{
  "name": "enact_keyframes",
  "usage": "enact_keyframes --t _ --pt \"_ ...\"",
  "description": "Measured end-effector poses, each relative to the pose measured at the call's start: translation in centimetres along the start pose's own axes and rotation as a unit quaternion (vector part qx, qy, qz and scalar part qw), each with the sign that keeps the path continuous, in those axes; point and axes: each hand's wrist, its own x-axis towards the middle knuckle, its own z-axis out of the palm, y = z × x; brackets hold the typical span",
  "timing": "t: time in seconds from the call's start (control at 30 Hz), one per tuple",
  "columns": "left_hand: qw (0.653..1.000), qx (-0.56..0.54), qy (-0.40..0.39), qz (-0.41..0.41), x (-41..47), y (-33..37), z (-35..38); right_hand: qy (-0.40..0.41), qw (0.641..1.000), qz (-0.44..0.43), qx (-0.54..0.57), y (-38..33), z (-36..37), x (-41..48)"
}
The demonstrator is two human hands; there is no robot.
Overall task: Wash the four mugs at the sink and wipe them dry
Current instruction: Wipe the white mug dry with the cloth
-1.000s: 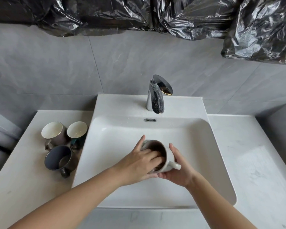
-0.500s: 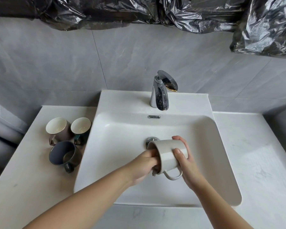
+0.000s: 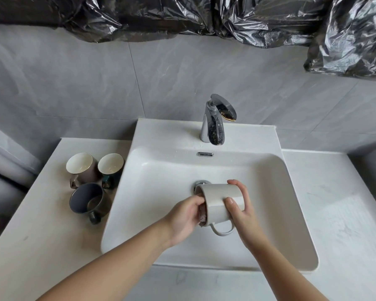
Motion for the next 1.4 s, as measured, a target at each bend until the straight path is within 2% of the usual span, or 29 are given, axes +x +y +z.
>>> enact_keyframes --t 0.07,0.13,0.2,0.27,0.3,0.33,0.4,0.43,0.47,0.5,0.57,0.6,0.67,0.73,0.8,0.9,1.0,1.03,1.07,1.13,1.2,1.23,1.3,1.33,1.4 --pt "0.999 -0.031 -0.013 -0.003 -0.2 0.1 0.0 0.002 0.999 -0.03 -0.035 0.1 0.2 -0.1" --pt "0.999 0.033 0.02 0.012 0.0 -0.1 -0.1 -0.008 0.999 -0.045 -0.029 0.1 0.4 -0.1" --pt "0.991 0.123 0.045 0.036 0.1 -0.1 -0.6 -0.043 0.999 -0.005 -0.012 0.0 0.4 0.1" --pt "0.975 0.208 0.029 0.067 0.0 0.0 -1.2 -0.087 0.991 0.096 0.017 -0.5 -0.1 0.3" --pt "0.958 0.272 0.018 0.088 -0.2 0.1 -1.5 -0.109 0.981 0.154 0.04 -1.0 -0.5 0.5" --pt "0.927 0.359 0.013 0.112 -0.4 0.1 -1.8 -0.128 0.969 0.204 0.06 -1.4 -0.8 0.7" --pt "0.835 0.529 0.007 0.153 -0.3 -0.2 -2.5 -0.145 0.949 0.268 0.077 -2.2 -0.9 1.0" --pt "0.809 0.565 0.002 0.162 -0.2 -0.5 -2.6 -0.137 0.947 0.28 0.078 -2.4 -0.7 1.1" --pt "0.811 0.564 -0.004 0.156 -0.1 -0.9 -2.5 -0.115 0.95 0.278 0.083 -2.4 -0.4 1.2" --pt "0.837 0.53 -0.005 0.137 0.0 -1.2 -2.2 -0.085 0.958 0.26 0.085 -2.2 0.0 1.3" --pt "0.926 0.367 -0.009 0.091 0.0 -1.6 -1.3 -0.041 0.979 0.191 0.059 -1.5 0.6 1.3" --pt "0.957 0.278 -0.014 0.079 0.0 -1.6 -1.0 -0.034 0.987 0.151 0.034 -1.3 0.8 1.2" --pt "0.984 0.164 -0.018 0.066 -0.1 -1.2 -0.8 -0.032 0.997 0.062 -0.026 -1.0 0.9 1.1" --pt "0.99 0.127 -0.014 0.054 -0.1 -0.7 -1.0 -0.043 0.995 -0.026 -0.084 -0.6 0.7 0.7" --pt "0.988 0.149 0.003 0.047 0.1 -0.2 -1.5 -0.056 0.992 -0.034 -0.107 -0.5 0.4 0.8" --pt "0.959 0.271 0.023 0.078 0.0 0.2 -1.9 -0.106 0.984 0.13 -0.053 -1.2 -0.6 1.2" --pt "0.859 0.495 0.019 0.125 0.6 0.0 -2.2 -0.13 0.941 0.294 0.105 -2.6 -0.7 1.7" --pt "0.851 0.51 0.016 0.128 0.7 0.0 -2.0 -0.106 0.934 0.314 0.133 -2.7 -0.4 1.9" --pt "0.863 0.488 0.011 0.129 1.0 0.0 -1.7 -0.072 0.936 0.314 0.144 -2.8 0.0 2.0" --pt "0.924 0.363 0.014 0.12 1.2 0.2 -0.8 -0.018 0.958 0.254 0.133 -2.2 0.6 2.0" --pt "0.967 0.225 0.03 0.112 1.0 0.0 0.0 0.01 0.989 0.138 0.055 -1.5 0.5 1.8" --pt "0.978 0.176 0.032 0.109 0.9 -0.2 0.2 0.01 0.997 0.08 0.004 -1.5 0.4 1.6" --pt "0.983 0.139 0.033 0.113 0.8 -0.2 0.4 -0.01 0.999 0.004 -0.05 -1.7 0.1 1.2" --pt "0.98 0.152 0.042 0.121 0.9 -0.1 0.4 -0.02 0.998 -0.002 -0.058 -1.8 -0.1 1.1" --pt "0.962 0.226 0.065 0.138 1.0 0.2 -0.3 -0.051 0.997 0.055 -0.031 -2.5 -0.5 1.3"
